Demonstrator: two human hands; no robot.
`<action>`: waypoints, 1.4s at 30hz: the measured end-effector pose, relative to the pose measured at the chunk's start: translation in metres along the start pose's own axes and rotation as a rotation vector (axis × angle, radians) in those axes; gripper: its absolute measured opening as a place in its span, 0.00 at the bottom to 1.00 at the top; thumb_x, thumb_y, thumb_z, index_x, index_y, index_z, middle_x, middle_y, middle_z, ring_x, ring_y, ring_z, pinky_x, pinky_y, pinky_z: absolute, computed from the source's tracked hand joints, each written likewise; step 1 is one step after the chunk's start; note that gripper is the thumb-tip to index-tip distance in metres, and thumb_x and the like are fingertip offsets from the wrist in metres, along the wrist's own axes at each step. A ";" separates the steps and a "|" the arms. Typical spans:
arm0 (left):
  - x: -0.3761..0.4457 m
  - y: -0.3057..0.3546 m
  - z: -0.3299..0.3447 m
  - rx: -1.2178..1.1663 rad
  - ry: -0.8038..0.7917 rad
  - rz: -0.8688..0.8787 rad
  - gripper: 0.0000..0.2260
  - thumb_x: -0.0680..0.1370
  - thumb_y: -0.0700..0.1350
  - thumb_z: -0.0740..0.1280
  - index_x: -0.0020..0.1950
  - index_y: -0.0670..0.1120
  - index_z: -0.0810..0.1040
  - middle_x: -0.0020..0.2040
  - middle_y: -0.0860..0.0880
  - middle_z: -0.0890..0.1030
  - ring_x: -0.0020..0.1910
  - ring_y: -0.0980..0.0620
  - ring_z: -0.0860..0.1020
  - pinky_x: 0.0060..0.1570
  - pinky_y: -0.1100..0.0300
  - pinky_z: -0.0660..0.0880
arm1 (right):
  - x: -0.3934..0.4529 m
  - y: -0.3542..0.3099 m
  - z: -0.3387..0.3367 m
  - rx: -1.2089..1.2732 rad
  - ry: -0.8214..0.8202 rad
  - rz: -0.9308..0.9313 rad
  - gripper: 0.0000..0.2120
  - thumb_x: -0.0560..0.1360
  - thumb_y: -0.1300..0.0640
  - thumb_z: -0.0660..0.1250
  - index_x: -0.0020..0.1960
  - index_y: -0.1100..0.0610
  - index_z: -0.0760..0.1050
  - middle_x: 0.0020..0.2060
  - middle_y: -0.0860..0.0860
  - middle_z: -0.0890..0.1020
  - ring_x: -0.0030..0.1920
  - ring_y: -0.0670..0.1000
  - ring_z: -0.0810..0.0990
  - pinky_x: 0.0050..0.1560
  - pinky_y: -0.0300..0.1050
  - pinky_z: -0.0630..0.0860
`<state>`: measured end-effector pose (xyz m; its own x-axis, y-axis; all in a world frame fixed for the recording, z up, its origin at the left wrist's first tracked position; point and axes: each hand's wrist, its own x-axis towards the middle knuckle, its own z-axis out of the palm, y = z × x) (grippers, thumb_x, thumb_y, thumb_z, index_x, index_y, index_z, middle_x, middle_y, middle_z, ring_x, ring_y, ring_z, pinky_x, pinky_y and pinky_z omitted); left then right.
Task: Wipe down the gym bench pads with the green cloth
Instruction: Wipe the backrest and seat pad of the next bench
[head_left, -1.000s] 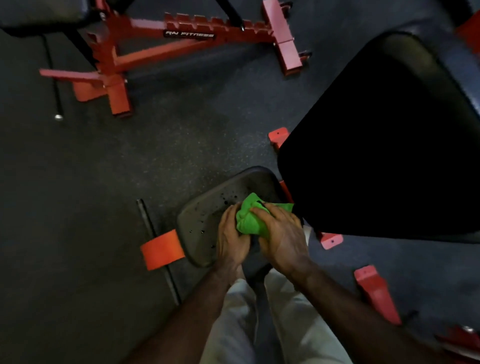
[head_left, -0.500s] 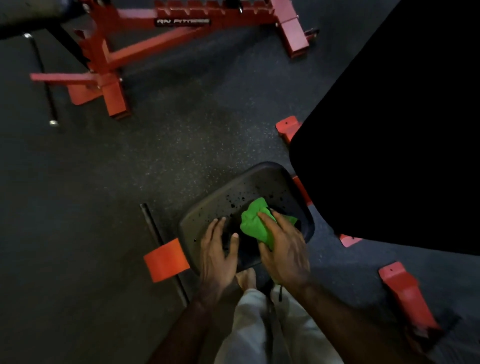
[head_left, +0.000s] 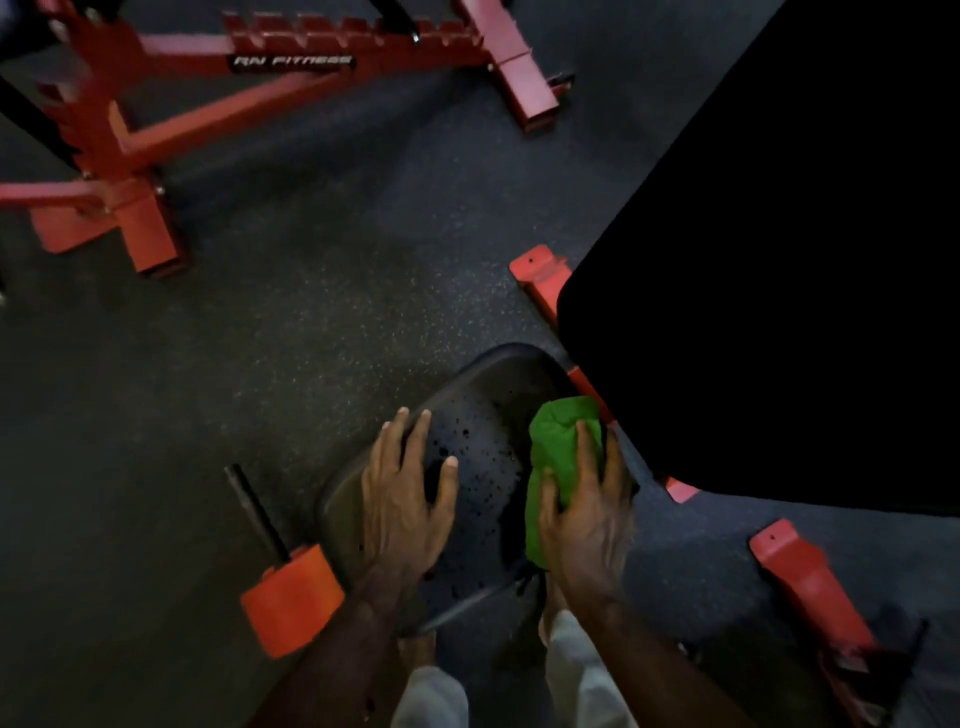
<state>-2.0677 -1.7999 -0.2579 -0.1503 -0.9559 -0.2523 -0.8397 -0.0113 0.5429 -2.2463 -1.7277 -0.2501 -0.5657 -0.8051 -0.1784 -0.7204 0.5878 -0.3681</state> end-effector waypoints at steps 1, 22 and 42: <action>0.004 -0.004 -0.001 0.023 -0.010 0.030 0.28 0.83 0.60 0.59 0.82 0.55 0.61 0.83 0.51 0.59 0.82 0.48 0.57 0.77 0.49 0.57 | -0.003 -0.002 0.006 -0.054 -0.032 -0.008 0.36 0.81 0.44 0.64 0.84 0.47 0.51 0.81 0.59 0.60 0.77 0.64 0.65 0.72 0.69 0.69; 0.010 -0.021 0.036 0.150 0.024 0.173 0.31 0.83 0.59 0.59 0.84 0.54 0.57 0.85 0.51 0.55 0.83 0.48 0.53 0.79 0.46 0.54 | 0.029 0.003 0.028 -0.246 -0.107 -0.284 0.39 0.78 0.42 0.62 0.85 0.46 0.50 0.83 0.55 0.56 0.82 0.58 0.56 0.77 0.63 0.63; 0.010 -0.024 0.044 0.172 0.075 0.179 0.28 0.84 0.57 0.58 0.83 0.50 0.62 0.84 0.50 0.57 0.84 0.49 0.53 0.81 0.46 0.54 | 0.092 -0.033 0.036 -0.188 -0.133 -0.526 0.37 0.74 0.44 0.62 0.82 0.46 0.60 0.81 0.56 0.63 0.79 0.60 0.62 0.77 0.59 0.63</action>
<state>-2.0713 -1.7960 -0.3086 -0.2706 -0.9574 -0.1007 -0.8804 0.2039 0.4281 -2.2607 -1.8238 -0.2870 -0.0651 -0.9890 -0.1325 -0.9573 0.0994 -0.2714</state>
